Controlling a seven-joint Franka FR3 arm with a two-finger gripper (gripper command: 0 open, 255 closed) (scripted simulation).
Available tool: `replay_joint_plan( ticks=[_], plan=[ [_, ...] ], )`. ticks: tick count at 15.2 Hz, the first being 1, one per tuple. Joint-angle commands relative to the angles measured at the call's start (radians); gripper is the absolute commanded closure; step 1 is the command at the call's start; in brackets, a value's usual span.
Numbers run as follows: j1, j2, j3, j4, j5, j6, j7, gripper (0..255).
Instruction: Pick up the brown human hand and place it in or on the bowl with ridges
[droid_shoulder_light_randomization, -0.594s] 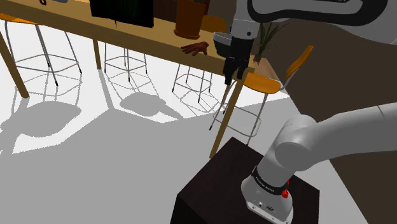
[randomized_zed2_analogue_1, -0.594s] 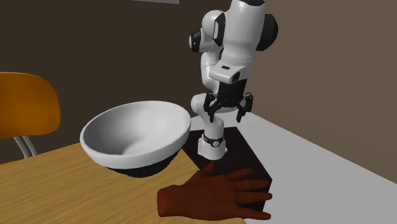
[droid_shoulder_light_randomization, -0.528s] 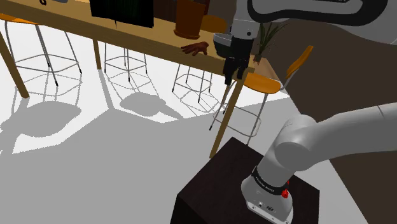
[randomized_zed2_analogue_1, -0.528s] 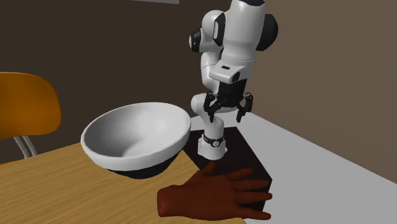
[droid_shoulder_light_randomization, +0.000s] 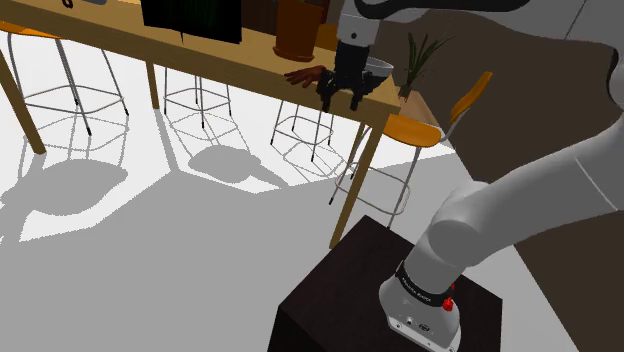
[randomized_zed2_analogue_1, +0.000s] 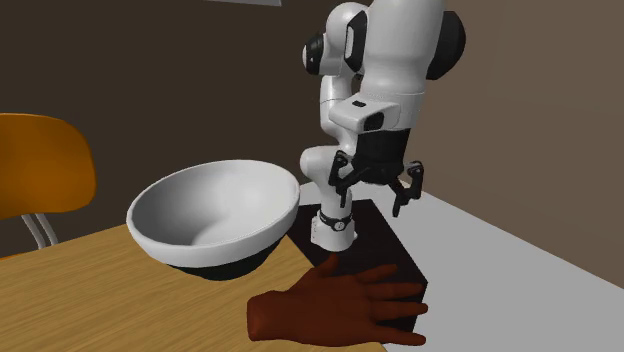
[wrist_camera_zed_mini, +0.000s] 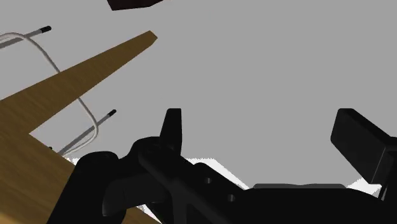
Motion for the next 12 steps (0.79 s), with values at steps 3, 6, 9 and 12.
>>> replay_joint_plan(
  ticks=[3, 6, 9, 12],
  plan=[
    [-0.043, 0.128, 0.017, 0.115, 0.012, 0.057, 0.174, 0],
    [-0.073, 0.216, 0.022, 0.210, 0.012, 0.083, 0.297, 0],
    [-0.102, 0.300, 0.020, 0.310, 0.007, 0.099, 0.415, 0],
    [-0.129, 0.379, 0.013, 0.413, -0.001, 0.107, 0.530, 0]
  ],
)
